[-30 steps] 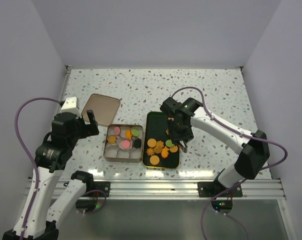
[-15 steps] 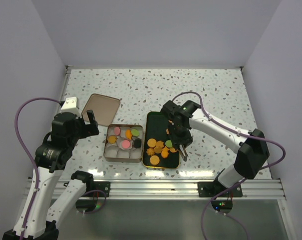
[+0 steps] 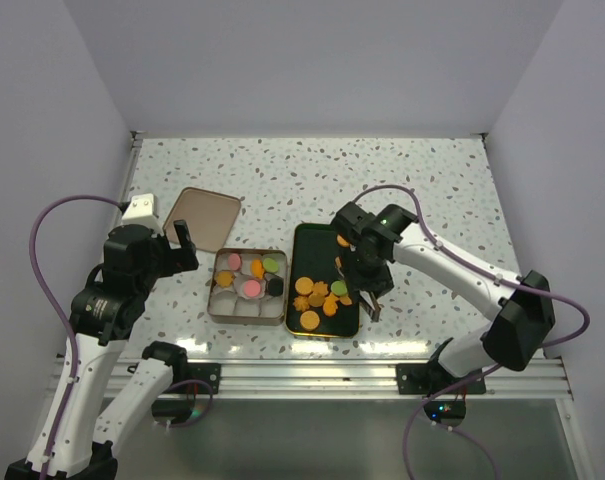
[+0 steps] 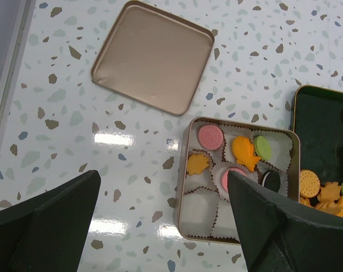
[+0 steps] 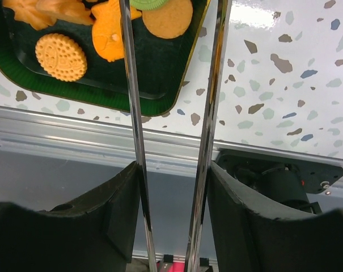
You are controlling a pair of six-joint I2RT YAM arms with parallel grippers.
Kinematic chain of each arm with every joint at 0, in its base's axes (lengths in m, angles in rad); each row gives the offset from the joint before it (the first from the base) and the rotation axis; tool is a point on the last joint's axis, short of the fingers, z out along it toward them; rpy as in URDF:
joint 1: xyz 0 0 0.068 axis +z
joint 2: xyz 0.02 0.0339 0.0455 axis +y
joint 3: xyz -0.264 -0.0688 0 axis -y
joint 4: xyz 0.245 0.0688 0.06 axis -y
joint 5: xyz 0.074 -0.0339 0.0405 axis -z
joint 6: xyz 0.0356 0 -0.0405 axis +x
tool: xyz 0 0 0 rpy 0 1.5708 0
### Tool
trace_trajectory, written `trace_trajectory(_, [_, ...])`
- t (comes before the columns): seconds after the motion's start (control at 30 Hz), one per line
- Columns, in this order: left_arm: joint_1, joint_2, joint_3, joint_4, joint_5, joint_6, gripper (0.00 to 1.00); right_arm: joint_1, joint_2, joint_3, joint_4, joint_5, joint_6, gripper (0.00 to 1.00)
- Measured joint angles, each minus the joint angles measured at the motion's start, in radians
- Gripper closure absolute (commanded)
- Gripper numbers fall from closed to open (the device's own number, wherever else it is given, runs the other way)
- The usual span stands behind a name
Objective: Pack the cookies
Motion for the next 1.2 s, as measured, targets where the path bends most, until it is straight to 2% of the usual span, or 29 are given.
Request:
trace_trajectory(0.37, [0.000, 0.000, 0.000, 0.000, 0.000, 0.000, 0.00, 0.000, -0.022, -0.048, 0.003, -0.023, 0.012, 0.54])
trace_trajectory(0.53, [0.000, 0.000, 0.000, 0.000, 0.000, 0.000, 0.00, 0.000, -0.021, -0.048, 0.006, -0.022, 0.016, 0.62])
trace_trajectory(0.67, [0.000, 0.000, 0.000, 0.000, 0.000, 0.000, 0.00, 0.000, -0.013, -0.024, -0.004, -0.021, 0.018, 0.64])
trace_trajectory(0.83, [0.000, 0.000, 0.000, 0.000, 0.000, 0.000, 0.00, 0.002, 0.028, 0.126, -0.042, -0.005, 0.019, 0.65])
trace_trajectory(0.93, [0.000, 0.000, 0.000, 0.000, 0.000, 0.000, 0.00, 0.026, 0.060, 0.270, -0.067, 0.014, 0.023, 0.66])
trace_trajectory(1.1, [0.000, 0.000, 0.000, 0.000, 0.000, 0.000, 0.00, 0.141, 0.144, 0.529, -0.071, 0.017, 0.046, 0.65])
trace_trajectory(1.2, [0.000, 0.000, 0.000, 0.000, 0.000, 0.000, 0.00, 0.236, 0.190, 0.611, -0.051, -0.023, 0.060, 0.65])
